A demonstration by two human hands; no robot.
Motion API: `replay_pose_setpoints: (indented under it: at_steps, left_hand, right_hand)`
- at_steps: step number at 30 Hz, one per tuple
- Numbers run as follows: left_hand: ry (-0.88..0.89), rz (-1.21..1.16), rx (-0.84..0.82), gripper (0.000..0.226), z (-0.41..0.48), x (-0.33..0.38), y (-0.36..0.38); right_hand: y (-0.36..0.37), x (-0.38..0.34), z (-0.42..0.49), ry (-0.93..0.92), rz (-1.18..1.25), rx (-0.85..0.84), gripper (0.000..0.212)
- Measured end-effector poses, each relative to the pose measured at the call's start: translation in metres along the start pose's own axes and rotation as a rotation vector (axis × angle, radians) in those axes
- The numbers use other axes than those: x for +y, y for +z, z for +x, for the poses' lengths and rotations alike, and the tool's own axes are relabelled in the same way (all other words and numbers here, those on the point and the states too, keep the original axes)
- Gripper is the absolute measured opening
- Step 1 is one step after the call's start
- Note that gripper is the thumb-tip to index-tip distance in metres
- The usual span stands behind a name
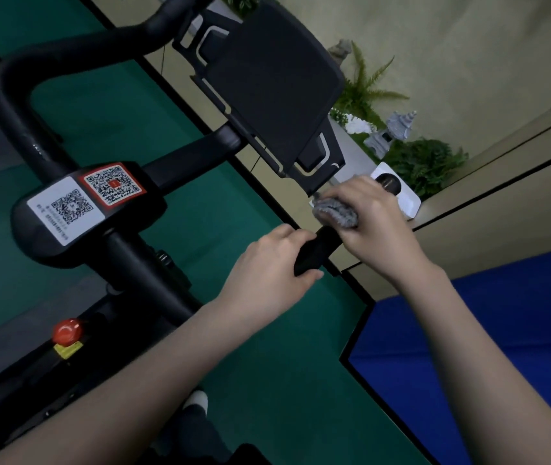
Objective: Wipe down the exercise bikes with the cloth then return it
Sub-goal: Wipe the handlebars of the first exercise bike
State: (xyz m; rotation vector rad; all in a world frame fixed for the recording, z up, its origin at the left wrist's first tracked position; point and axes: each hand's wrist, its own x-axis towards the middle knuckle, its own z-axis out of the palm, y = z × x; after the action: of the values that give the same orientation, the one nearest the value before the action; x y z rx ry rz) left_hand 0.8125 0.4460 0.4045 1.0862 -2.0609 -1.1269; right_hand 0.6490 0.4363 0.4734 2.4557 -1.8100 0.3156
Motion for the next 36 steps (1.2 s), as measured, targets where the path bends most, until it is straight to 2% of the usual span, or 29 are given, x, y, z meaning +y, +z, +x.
replay_pose_setpoints:
  at_steps: [4,10,17,23,29,33,36]
  left_hand:
    - [-0.016,0.007,-0.009,0.048,0.000,0.000,0.000]
    - [-0.042,0.020,-0.022,0.049,0.001,0.000,0.001]
    - [-0.025,0.038,0.004,0.049,0.001,0.000,0.002]
    - [-0.016,0.019,-0.004,0.049,0.001,-0.002,0.001]
    - [-0.017,0.029,-0.001,0.051,0.003,-0.003,0.001]
    - [-0.023,0.026,-0.012,0.051,0.003,-0.004,0.002]
    - [-0.024,0.025,-0.011,0.051,0.004,-0.005,0.001]
  right_hand:
    - [-0.003,-0.001,0.001,-0.068,0.005,-0.081,0.018]
    - [-0.009,0.004,0.006,-0.050,-0.015,0.004,0.006]
    - [-0.005,-0.001,0.012,-0.102,-0.017,-0.208,0.011]
    - [-0.016,0.003,0.025,0.014,-0.100,-0.130,0.014]
    - [-0.015,-0.011,0.029,0.095,0.028,-0.350,0.017]
    - [-0.019,-0.011,0.036,0.079,-0.064,-0.495,0.023]
    - [-0.023,-0.009,0.045,0.100,-0.087,-0.562,0.018]
